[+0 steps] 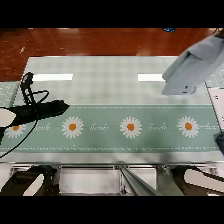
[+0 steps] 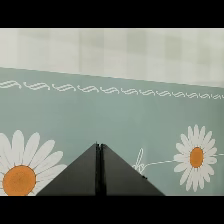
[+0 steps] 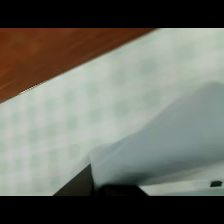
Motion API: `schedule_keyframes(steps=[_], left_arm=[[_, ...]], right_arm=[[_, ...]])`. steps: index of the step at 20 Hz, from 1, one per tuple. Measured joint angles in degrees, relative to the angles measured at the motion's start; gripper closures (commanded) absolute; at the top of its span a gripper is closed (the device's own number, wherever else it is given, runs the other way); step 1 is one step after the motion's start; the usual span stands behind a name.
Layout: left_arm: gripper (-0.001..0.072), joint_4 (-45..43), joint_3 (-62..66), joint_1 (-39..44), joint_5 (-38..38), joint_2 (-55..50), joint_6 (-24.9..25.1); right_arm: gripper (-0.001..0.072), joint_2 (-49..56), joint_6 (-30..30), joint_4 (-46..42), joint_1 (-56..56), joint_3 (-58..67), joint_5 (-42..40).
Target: Fold the shirts.
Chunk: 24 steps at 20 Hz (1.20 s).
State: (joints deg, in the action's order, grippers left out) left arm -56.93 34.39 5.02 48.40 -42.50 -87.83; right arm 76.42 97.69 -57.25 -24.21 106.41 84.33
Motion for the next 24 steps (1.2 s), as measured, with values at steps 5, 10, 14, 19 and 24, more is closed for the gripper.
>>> schedule_keyframes(steps=[5,10,14,19,24], left_arm=[[0.0692,0.0,0.0,0.0,-1.4,0.0,0.1],[0.0692,0.1,0.0,0.0,-3.1,0.0,0.1],[0.0692,0.1,0.0,0.0,-3.6,0.0,0.1],[0.0692,0.0,0.0,0.0,-4.4,0.0,0.1],[0.0692,0.0,0.0,0.0,-5.8,-0.7,0.1]], right_arm=[[0.0689,-9.2,0.8,-7.1,-8.4,-8.5,5.9],[0.0689,-20.9,0.0,-11.9,-22.3,-26.3,8.0],[0.0689,-27.3,-1.1,-18.4,-35.5,-38.9,10.4],[0.0687,-31.8,-1.2,-32.5,-42.7,-52.3,12.0],[0.0302,-32.4,-0.5,-41.4,-44.2,-61.4,11.5]])
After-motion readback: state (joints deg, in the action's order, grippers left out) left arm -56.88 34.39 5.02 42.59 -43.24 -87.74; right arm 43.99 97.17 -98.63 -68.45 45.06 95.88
